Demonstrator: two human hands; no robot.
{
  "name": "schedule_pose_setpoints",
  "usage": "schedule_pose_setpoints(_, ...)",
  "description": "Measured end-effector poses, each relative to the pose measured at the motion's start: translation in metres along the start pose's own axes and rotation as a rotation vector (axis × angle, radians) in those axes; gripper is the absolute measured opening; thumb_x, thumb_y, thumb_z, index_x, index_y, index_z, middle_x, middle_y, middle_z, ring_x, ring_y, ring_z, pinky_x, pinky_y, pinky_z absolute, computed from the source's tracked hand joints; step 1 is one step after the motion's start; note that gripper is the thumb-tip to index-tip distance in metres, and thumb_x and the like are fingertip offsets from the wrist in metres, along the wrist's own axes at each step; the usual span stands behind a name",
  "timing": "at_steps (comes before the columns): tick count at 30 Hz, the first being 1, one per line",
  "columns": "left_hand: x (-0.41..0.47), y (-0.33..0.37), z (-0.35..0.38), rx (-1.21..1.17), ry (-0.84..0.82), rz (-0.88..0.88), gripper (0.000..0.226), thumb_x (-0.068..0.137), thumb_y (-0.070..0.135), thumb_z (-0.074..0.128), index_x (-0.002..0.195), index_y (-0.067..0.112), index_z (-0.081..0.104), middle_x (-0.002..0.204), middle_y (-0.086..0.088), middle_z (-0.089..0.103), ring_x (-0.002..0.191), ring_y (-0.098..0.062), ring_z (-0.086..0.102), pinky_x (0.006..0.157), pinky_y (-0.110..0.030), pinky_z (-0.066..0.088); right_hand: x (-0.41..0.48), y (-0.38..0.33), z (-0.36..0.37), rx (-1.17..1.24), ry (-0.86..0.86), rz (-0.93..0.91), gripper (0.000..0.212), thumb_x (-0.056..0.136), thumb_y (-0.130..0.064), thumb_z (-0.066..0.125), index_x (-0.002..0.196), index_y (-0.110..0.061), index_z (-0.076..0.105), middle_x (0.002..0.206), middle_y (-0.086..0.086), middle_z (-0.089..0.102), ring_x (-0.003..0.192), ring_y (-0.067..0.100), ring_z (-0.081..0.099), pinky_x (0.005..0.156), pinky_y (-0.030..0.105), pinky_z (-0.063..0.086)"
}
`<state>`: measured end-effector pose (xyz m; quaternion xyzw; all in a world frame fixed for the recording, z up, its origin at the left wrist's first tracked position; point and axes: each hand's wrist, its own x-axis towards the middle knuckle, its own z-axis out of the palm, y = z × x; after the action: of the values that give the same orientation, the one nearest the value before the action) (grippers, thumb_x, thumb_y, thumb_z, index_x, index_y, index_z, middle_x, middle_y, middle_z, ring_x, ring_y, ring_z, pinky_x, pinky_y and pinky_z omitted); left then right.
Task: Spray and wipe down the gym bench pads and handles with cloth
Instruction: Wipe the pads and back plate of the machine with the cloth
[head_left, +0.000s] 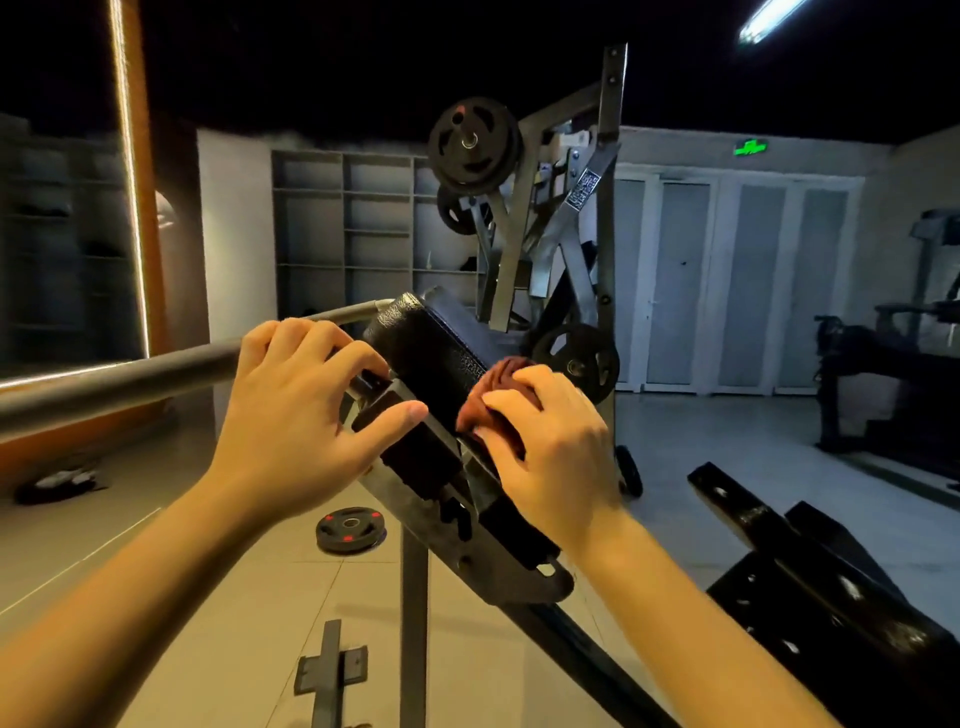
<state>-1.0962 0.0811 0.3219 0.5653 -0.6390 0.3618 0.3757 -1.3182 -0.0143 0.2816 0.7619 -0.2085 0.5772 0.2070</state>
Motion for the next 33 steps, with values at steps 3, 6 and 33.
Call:
schedule_pose_setpoints(3, -0.001, -0.003, -0.003, -0.010, -0.017, 0.002, 0.061, 0.091, 0.080, 0.036, 0.106, 0.031, 0.068, 0.114, 0.006, 0.061, 0.117, -0.022, 0.048, 0.109, -0.047, 0.028, 0.035, -0.011, 0.009, -0.010, 0.001, -0.042, 0.021, 0.092, -0.023, 0.074, 0.111, -0.015, 0.074, 0.116, 0.009, 0.068, 0.107, 0.025, 0.064, 0.088, 0.042, 0.059)
schedule_pose_setpoints(6, 0.000, -0.005, -0.004, 0.002, -0.014, 0.026, 0.064, 0.092, 0.079, 0.035, 0.108, 0.028, 0.069, 0.114, 0.003, 0.062, 0.116, -0.023, 0.048, 0.108, -0.045, 0.028, -0.009, 0.008, -0.002, 0.009, -0.008, -0.003, 0.023, 0.092, -0.023, 0.076, 0.112, -0.012, 0.074, 0.116, 0.009, 0.068, 0.106, 0.025, 0.064, 0.087, 0.040, 0.059)
schedule_pose_setpoints(33, 0.004, 0.001, 0.000, 0.070, -0.039, 0.001, 0.074, 0.091, 0.083, 0.025, 0.107, 0.026, 0.069, 0.108, -0.002, 0.060, 0.113, -0.027, 0.047, 0.105, -0.048, 0.028, -0.124, 0.037, -0.037, -0.146, -0.137, 0.195, 0.031, 0.081, -0.014, 0.085, 0.108, -0.014, 0.071, 0.115, 0.006, 0.058, 0.099, 0.024, 0.056, 0.074, 0.041, 0.058)
